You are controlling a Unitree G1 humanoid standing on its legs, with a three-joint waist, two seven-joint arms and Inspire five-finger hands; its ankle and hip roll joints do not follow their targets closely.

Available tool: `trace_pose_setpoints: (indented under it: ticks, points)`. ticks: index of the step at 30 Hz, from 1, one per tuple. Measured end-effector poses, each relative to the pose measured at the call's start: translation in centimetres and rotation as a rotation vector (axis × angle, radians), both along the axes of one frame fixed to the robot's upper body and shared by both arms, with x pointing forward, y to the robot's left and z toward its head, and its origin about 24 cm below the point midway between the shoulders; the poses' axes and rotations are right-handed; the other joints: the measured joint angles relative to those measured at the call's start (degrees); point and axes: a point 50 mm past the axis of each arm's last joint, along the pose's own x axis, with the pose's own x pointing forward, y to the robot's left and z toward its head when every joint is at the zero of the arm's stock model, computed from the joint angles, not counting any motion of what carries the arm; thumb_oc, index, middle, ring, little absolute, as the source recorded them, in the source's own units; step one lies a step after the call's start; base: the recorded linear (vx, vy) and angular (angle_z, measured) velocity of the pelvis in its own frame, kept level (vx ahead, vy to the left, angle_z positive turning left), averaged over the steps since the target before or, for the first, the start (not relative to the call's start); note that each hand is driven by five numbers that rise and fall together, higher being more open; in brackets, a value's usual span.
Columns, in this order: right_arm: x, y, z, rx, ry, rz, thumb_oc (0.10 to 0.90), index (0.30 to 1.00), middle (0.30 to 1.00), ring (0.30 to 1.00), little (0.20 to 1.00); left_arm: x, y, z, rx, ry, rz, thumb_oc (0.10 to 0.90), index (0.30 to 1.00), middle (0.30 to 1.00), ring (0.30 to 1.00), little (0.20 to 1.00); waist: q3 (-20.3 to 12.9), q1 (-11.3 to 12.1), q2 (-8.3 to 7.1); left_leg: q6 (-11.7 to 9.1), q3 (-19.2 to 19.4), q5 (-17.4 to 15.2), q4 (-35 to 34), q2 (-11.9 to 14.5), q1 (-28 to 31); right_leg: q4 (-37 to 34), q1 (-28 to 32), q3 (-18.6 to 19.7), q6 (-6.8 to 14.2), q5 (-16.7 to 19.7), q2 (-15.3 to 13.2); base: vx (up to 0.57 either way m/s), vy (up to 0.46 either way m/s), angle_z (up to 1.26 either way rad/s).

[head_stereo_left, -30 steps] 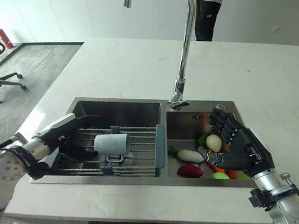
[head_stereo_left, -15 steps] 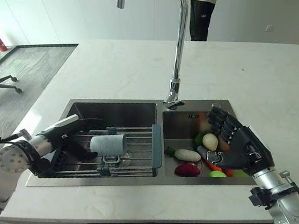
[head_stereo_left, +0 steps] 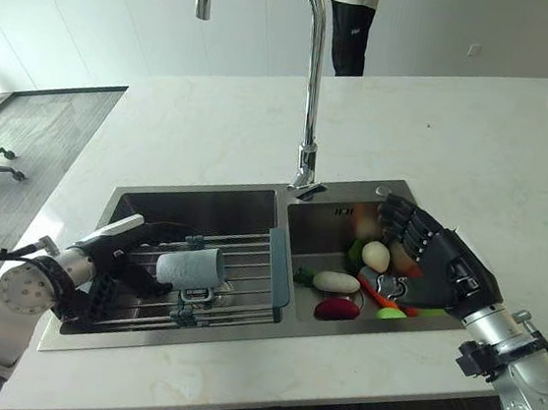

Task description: Place the dishes in the dishwasher.

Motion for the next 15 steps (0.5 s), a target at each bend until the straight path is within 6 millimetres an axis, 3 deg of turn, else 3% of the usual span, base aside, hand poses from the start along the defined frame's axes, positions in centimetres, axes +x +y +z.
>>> trace_pose_setpoints:
  ticks: [15]
  points:
    - [-0.01,0.04,-0.01,-0.002,0.001,0.008,0.8,0.9,0.9,0.9,0.9,0.01,-0.01,-0.6,0.029,0.062,-0.02,0.8,0.9,0.9,0.9,0.9,0.0,-0.2,-0.01,0.3,0.9,-0.2,0.0,0.1,0.3,-0.4,0.1,0.9,0.2,0.4,0.2,0.0,0.0,-0.02]
